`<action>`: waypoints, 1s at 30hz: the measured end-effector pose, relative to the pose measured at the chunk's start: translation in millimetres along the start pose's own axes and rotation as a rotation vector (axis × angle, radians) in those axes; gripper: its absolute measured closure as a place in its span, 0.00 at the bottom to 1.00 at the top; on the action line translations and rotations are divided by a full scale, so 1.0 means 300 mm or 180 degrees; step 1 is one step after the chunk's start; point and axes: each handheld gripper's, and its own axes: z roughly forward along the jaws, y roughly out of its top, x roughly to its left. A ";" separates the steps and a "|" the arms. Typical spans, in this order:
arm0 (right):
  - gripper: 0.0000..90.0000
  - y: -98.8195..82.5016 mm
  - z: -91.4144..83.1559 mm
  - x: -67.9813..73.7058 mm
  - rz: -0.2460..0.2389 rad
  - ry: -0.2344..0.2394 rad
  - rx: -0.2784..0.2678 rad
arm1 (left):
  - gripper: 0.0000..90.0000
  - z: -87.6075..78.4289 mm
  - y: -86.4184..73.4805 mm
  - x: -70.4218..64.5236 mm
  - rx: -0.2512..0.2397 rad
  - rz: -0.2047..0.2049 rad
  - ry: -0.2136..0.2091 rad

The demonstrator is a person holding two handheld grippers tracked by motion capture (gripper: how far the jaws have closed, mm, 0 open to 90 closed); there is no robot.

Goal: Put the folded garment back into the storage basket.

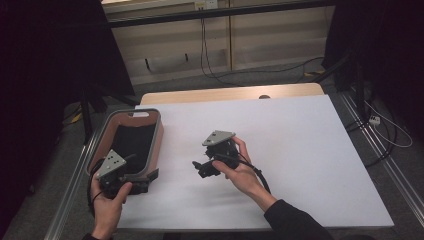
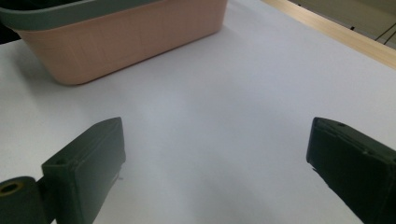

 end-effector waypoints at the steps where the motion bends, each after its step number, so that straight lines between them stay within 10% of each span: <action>1: 0.04 -0.006 -0.008 -0.006 0.0016 -0.0023 -0.0006 | 0.06 0.007 -0.001 -0.003 0.0019 0.0018 0.0022; 30: 0.06 -0.230 -0.239 -0.145 0.0421 -0.0464 0.0074 | 0.07 0.155 -0.018 -0.097 0.0221 0.0057 -0.0289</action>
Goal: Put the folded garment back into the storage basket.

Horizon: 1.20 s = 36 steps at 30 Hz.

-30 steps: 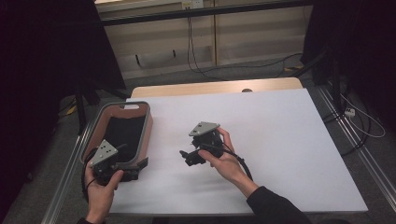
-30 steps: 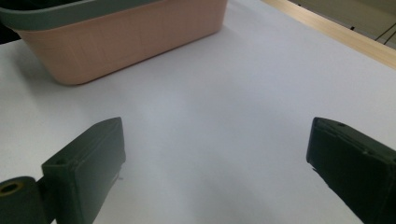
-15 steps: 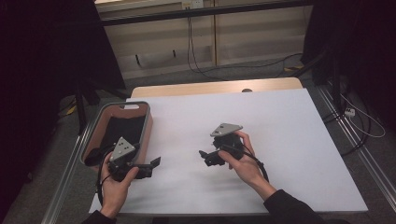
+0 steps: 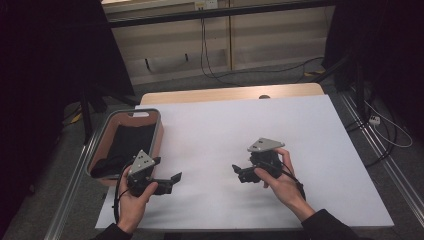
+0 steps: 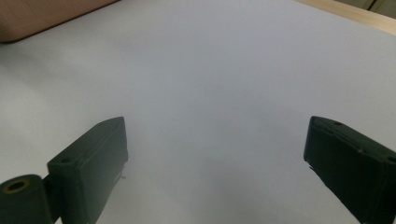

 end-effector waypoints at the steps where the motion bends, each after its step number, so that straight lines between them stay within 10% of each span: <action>1: 0.06 -0.011 -0.010 -0.007 0.0024 -0.0022 -0.0013 | 0.07 0.000 -0.001 0.001 0.0005 -0.0005 0.0014; 36: 0.04 -0.251 -0.283 -0.113 0.0428 -0.0641 -0.0168 | 0.07 -0.029 -0.040 -0.018 -0.0082 -0.0106 0.0043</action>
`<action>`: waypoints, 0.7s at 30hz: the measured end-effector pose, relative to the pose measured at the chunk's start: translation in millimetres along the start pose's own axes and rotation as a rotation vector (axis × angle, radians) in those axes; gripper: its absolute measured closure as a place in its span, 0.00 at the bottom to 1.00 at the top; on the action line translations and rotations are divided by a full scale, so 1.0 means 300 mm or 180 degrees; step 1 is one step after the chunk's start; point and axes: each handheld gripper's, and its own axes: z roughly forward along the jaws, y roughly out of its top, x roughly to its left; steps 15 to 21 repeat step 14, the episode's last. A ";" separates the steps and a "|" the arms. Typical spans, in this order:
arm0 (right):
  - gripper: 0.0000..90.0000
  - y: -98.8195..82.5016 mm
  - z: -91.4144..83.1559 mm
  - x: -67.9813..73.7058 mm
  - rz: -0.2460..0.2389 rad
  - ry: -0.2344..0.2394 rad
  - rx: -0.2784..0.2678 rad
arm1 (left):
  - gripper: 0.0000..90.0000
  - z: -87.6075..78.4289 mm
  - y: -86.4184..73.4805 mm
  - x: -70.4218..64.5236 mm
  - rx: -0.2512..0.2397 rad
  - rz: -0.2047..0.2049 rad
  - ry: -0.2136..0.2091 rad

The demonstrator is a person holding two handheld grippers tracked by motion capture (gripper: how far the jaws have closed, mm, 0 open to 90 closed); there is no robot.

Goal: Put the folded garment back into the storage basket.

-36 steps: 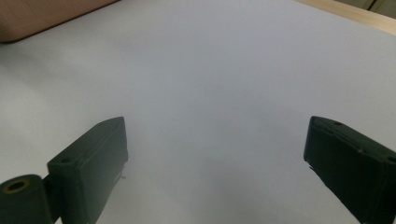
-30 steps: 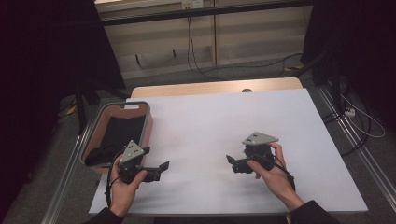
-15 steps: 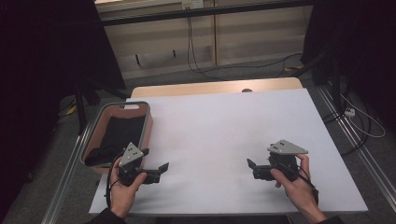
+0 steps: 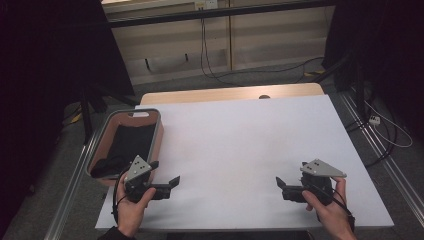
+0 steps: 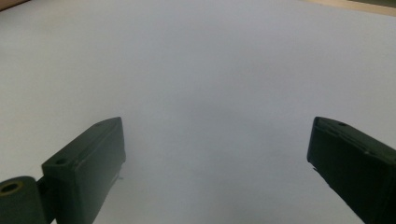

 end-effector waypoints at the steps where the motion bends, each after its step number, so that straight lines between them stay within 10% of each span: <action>1: 0.04 -0.002 -0.001 0.002 -0.0009 0.0002 0.0001 | 0.07 0.001 -0.002 -0.001 0.0005 -0.0021 -0.0011; 21: 0.04 0.006 0.017 0.008 -0.0007 0.0047 -0.0051 | 0.07 0.007 -0.010 -0.008 0.0036 -0.0016 -0.0009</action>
